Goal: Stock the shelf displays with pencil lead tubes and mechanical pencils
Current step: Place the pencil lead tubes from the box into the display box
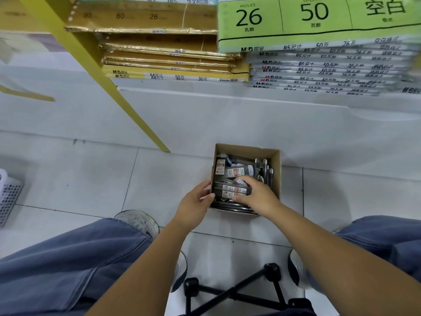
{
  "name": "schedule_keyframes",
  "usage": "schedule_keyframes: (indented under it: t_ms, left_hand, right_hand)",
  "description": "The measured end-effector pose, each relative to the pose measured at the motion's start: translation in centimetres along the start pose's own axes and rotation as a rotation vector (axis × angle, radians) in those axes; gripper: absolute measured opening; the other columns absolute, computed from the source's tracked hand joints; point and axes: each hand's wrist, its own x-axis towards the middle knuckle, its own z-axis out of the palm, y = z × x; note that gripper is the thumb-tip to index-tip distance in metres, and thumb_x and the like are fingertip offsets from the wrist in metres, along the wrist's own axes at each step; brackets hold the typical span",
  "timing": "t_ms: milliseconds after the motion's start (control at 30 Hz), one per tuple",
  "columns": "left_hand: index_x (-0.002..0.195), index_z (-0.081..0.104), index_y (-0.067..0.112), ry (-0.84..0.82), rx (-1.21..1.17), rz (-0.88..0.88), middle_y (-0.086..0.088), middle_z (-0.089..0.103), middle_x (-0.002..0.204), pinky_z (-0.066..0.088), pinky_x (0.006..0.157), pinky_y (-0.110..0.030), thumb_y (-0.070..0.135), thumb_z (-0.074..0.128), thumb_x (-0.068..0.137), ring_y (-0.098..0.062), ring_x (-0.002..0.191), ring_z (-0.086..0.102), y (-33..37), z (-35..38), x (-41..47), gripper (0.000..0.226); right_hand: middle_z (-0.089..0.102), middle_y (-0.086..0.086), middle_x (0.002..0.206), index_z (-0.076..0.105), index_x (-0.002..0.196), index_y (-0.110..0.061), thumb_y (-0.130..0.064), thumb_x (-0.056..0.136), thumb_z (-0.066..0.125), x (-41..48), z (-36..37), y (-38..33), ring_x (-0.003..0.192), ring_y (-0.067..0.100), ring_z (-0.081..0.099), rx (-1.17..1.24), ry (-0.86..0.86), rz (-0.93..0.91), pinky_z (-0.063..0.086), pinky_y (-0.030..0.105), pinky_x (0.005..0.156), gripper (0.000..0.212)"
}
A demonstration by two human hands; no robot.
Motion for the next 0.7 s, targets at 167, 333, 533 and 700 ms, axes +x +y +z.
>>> schedule_keyframes:
  t_ms: [167, 333, 533, 700]
  left_hand:
    - [0.125, 0.051, 0.044, 0.008, 0.003, -0.013, 0.013, 0.064, 0.115, 0.049, 0.066, -0.005, 0.020, 0.056, 0.101, 0.018, 0.089, 0.062, -0.1, 0.0, 0.1, 0.035]
    - [0.109, 0.049, 0.061, 0.009, 0.026, -0.010, 0.015, 0.066, 0.114, 0.048, 0.068, -0.009, 0.022, 0.056, 0.101, 0.012, 0.092, 0.064, 0.2, 0.0, 0.0, 0.041]
    - [0.115, 0.048, 0.058, 0.018, 0.054, 0.011, 0.007, 0.065, 0.127, 0.049, 0.080, -0.018, 0.020, 0.055, 0.101, 0.004, 0.102, 0.062, 0.4, 0.2, -0.1, 0.041]
    - [0.151, 0.037, 0.031, 0.059, 0.125, 0.095, 0.010, 0.043, 0.146, 0.036, 0.115, -0.036, 0.024, 0.064, 0.096, -0.008, 0.135, 0.041, 2.7, 0.0, -0.5, 0.062]
  right_hand:
    - [0.067, -0.011, 0.097, 0.060, 0.113, -0.033, -0.029, 0.076, 0.079, -0.3, -0.7, -0.7, 0.086, 0.010, 0.063, -0.099, 0.092, -0.051, 0.049, 0.025, 0.074, 0.042]
    - [0.065, -0.015, 0.104, 0.060, 0.117, -0.033, -0.027, 0.080, 0.077, -0.7, -1.6, -0.7, 0.086, 0.003, 0.060, -0.094, 0.130, -0.104, 0.039, 0.006, 0.067, 0.041]
    - [0.063, -0.016, 0.108, 0.062, 0.116, -0.030, -0.022, 0.080, 0.076, -1.5, -1.8, -1.0, 0.093, 0.002, 0.057, -0.074, 0.180, -0.126, 0.035, 0.003, 0.071, 0.039]
    - [0.065, -0.018, 0.095, 0.058, 0.100, -0.041, -0.018, 0.079, 0.076, -2.3, -4.6, -3.5, 0.078, 0.000, 0.062, -0.048, 0.146, -0.144, 0.044, 0.011, 0.064, 0.035]
